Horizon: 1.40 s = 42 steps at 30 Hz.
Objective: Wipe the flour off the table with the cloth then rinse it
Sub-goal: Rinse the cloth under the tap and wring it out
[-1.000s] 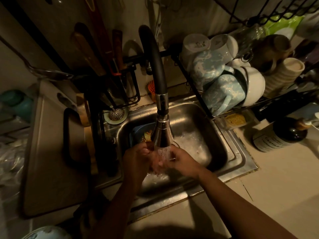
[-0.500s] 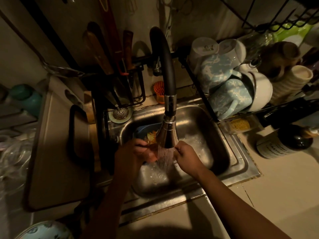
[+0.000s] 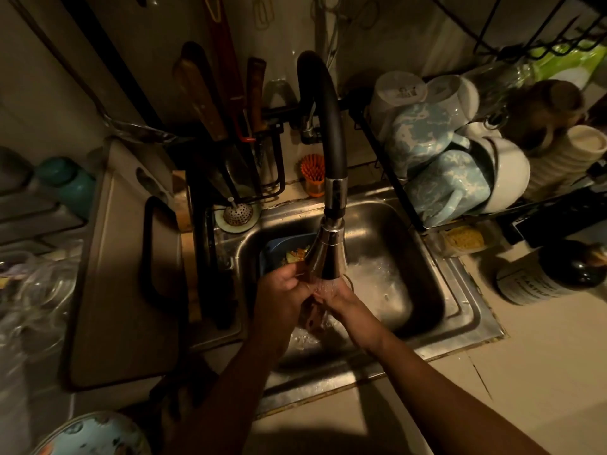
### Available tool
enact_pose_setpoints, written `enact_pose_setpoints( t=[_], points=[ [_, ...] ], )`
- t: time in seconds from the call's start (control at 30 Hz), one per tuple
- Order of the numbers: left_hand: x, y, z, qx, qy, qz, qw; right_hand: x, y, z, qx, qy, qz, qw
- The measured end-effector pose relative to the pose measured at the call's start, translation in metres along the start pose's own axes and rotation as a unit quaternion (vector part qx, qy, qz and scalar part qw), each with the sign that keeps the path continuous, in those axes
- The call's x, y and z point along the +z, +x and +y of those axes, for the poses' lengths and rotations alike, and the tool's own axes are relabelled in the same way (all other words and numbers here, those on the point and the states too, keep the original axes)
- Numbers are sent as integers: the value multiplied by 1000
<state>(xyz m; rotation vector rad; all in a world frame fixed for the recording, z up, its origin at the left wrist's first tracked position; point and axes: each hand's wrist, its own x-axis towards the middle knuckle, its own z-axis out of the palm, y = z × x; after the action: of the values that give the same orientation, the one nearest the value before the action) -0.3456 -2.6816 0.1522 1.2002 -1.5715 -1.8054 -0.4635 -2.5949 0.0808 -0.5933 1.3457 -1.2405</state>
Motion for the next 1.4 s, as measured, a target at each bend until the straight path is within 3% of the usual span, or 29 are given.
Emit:
enact_pose_setpoints(
  t=[0.17, 0.33, 0.5, 0.67, 0.83, 0.97, 1.1, 1.4],
  points=[
    [-9, 5, 3, 32, 31, 33, 998, -13, -3, 14, -11, 20, -15, 1000],
    [-21, 9, 6, 33, 81, 63, 994, -19, 3, 10, -44, 7, 29, 999],
    [-24, 9, -16, -42, 161, -101, 981, -18, 9, 2, -54, 34, 47, 997],
    [-8, 9, -49, -19, 352, -51, 935, -17, 13, 1, -53, 199, 4, 979],
    [5, 8, -53, 16, 307, 19, 951, -17, 9, 4, -75, 212, -15, 974],
    [4, 14, -52, 14, 253, 25, 967, -28, 15, 14, -74, 62, 53, 994],
    [2, 14, -41, -13, 148, 2, 989, -40, 11, 8, -61, -33, 61, 996],
    [-1, 16, -35, -18, 101, -16, 995, -55, 10, -3, -50, 3, 54, 997]
  ],
)
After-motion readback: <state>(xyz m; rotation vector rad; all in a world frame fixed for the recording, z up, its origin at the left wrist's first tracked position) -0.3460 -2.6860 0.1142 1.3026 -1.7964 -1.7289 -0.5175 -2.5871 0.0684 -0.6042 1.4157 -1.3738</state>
